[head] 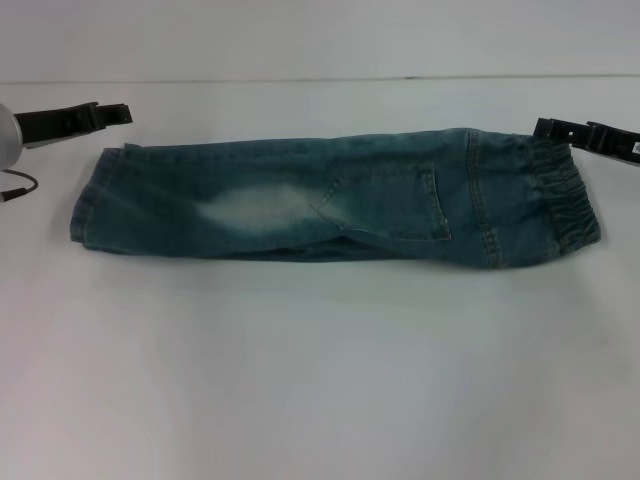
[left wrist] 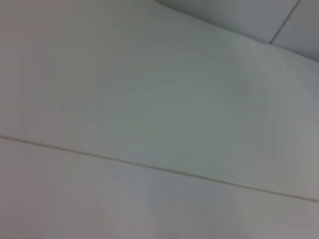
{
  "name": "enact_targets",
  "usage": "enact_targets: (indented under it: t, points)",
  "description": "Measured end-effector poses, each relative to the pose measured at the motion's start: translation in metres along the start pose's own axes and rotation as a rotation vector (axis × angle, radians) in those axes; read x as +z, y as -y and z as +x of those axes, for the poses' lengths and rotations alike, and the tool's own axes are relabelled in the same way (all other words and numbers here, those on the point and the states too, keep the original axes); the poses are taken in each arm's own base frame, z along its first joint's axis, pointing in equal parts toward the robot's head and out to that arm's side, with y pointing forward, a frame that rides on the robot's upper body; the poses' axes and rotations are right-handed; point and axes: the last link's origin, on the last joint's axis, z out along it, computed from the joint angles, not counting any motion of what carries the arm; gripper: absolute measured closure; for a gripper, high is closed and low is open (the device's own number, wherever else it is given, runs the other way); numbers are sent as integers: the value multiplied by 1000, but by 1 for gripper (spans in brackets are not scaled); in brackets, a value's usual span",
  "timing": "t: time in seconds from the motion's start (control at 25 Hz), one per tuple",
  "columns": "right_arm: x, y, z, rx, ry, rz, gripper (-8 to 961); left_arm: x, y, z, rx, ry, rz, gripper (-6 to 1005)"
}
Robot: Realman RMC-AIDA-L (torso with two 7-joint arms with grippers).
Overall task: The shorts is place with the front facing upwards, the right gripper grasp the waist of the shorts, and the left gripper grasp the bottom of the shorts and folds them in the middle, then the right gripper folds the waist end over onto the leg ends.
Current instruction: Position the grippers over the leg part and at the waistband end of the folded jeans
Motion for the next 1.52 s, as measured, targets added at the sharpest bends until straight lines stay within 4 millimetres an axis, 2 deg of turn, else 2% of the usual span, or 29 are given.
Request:
enact_targets:
  t: [0.32, 0.4, 0.56, 0.76, 1.04, 1.28, 1.4, 1.52]
  points:
    - [-7, 8, -5, 17, 18, 21, 88, -4, -4, -5, 9, -39, -64, 319]
    - [-10, 11, -8, 23, 21, 22, 33, -7, -3, -7, 13, -50, -88, 245]
    - [-16, 14, -14, 31, 27, 13, 33, -17, -6, -7, 33, -84, -175, 98]
    - [-34, 12, -28, 47, 36, -43, 32, -38, -14, -7, 106, -109, -334, 93]
    - [-67, 1, -45, 34, -21, -174, 32, -73, -52, -19, 332, -52, -674, 96]
    - [-95, -12, -53, 22, -172, -292, 35, -83, -69, -30, 412, 29, -811, 97]
    - [-106, -17, -59, -8, -267, -260, 36, -83, -70, -34, 425, 54, -821, 97]
    - [-106, -21, -64, -26, -351, -177, 37, -81, -72, -38, 430, 67, -826, 97]
